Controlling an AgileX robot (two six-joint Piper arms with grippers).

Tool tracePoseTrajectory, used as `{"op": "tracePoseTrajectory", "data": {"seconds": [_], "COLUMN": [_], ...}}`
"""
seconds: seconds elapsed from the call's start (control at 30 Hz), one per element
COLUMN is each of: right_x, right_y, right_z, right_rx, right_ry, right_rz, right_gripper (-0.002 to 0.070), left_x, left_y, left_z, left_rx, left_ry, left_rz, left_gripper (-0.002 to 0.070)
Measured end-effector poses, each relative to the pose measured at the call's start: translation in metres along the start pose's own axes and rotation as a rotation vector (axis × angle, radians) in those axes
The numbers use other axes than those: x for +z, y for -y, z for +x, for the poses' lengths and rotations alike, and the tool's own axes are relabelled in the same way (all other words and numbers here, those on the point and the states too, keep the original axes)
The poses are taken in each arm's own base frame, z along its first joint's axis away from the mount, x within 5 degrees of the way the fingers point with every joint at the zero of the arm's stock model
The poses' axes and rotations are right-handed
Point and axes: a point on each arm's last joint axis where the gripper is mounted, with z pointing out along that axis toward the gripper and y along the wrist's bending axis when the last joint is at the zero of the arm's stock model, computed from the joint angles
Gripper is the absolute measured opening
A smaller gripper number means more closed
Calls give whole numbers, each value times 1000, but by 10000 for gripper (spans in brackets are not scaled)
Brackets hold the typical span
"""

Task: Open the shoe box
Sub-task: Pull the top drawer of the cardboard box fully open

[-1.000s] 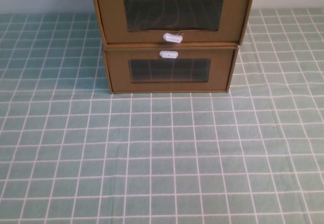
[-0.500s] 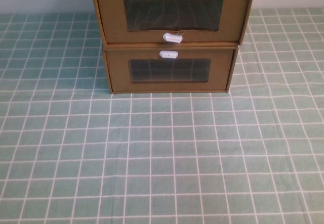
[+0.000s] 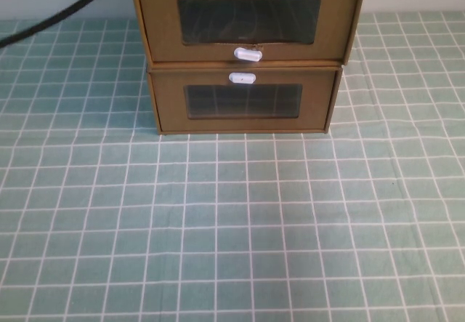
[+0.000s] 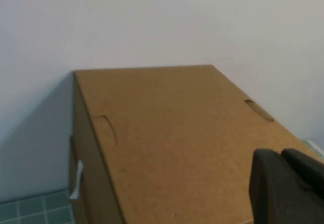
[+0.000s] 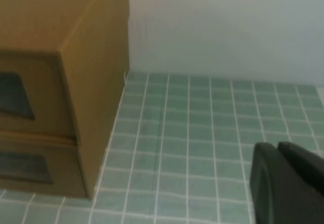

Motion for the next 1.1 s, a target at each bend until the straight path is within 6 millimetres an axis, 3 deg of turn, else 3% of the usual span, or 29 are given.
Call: {"op": "tracePoseTrajectory", "data": {"seconds": [0.17,0.27,0.5,0.67,0.77,0.9,1.0,1.1], "right_x": [22,34,48,52,71,115,132,132], "right_y": [-8,-25,-95,-135,-142,-131,-131,-145], "right_z": [9,12,24,38,46,41,19,0], "right_rx": [102,19,-317,-659,-810,-885,-879,-889], "right_ry": [-86,-108,-75,-208,-420,-650,-575,-393], "right_rz": [-107,-252,-721,-968,-874,-451,-294,-266], "right_gripper": [-13,-13,-13,-13,-13,-13,-13,-13], "left_x": [47,77,144,173,181,186,187,188], "left_y": [7,11,3,-5,-6,-5,-5,-5], "left_z": [-2,5,47,79,88,93,94,94], "left_rx": [79,77,36,10,-11,-25,-35,-35], "left_ry": [-128,-219,-372,-461,-482,-497,-496,-496], "left_rz": [164,281,363,369,384,402,412,413], "left_gripper": [-5,-5,-5,-5,-6,-6,-6,-6]}}
